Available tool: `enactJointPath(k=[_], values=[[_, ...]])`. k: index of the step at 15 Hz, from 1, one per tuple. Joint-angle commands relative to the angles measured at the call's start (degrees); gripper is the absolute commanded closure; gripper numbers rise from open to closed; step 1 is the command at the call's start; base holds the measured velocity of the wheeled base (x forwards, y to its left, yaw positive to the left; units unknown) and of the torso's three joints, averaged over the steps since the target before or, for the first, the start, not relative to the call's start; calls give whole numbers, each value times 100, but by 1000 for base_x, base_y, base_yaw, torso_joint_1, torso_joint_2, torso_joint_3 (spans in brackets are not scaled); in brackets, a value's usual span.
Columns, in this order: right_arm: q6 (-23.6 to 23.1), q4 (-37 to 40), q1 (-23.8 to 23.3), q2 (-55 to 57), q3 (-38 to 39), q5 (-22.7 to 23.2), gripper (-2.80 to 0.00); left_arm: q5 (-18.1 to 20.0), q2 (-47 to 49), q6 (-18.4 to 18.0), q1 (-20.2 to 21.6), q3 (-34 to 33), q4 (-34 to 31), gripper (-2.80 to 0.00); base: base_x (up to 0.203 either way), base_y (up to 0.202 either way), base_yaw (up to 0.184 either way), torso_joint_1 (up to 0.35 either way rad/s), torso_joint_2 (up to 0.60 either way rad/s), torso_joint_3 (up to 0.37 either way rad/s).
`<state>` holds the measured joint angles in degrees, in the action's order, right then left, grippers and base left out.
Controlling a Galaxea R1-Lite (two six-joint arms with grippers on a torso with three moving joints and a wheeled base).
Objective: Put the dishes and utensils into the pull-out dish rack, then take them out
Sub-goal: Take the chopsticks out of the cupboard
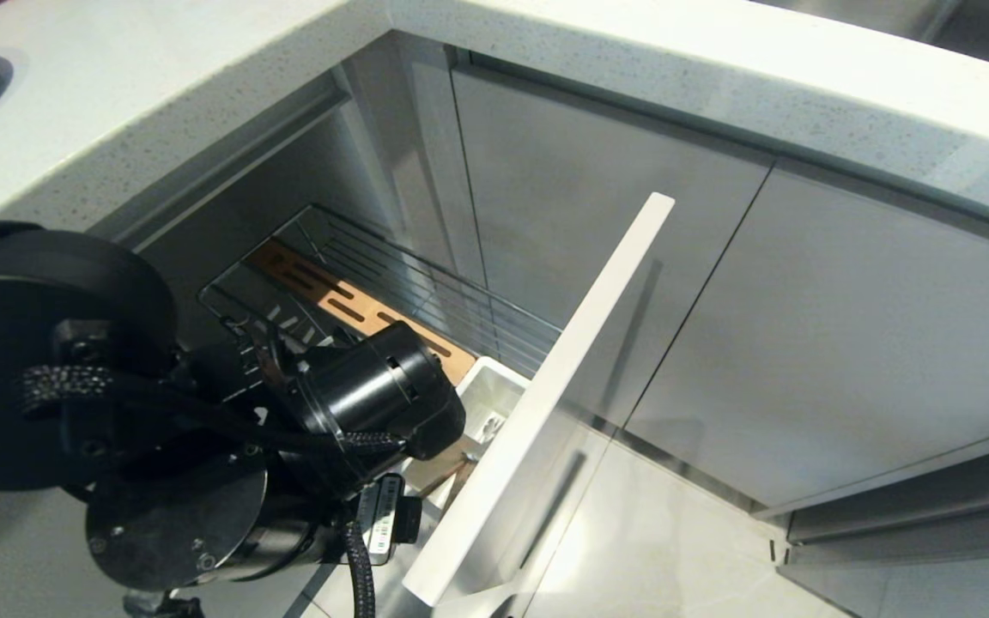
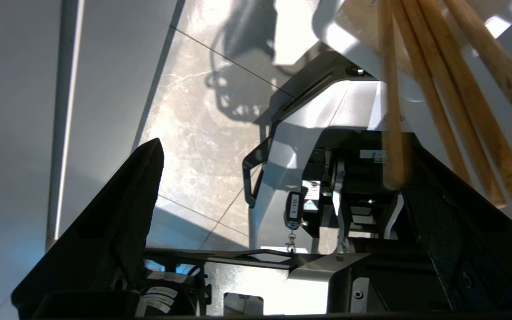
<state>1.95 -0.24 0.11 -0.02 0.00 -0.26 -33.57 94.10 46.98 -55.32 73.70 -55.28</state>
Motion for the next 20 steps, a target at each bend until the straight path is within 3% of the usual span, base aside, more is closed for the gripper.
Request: enactJointPath(k=[1,20], values=[[4,-2,6,-24,9,0,0,44,97,30,-4,-5,11,-280,0,0,0,0,0,0],[-2,-2,-2,-24,9,0,0,87,249,-61,127,-142,622,-280,0,0,0,0,0,0]])
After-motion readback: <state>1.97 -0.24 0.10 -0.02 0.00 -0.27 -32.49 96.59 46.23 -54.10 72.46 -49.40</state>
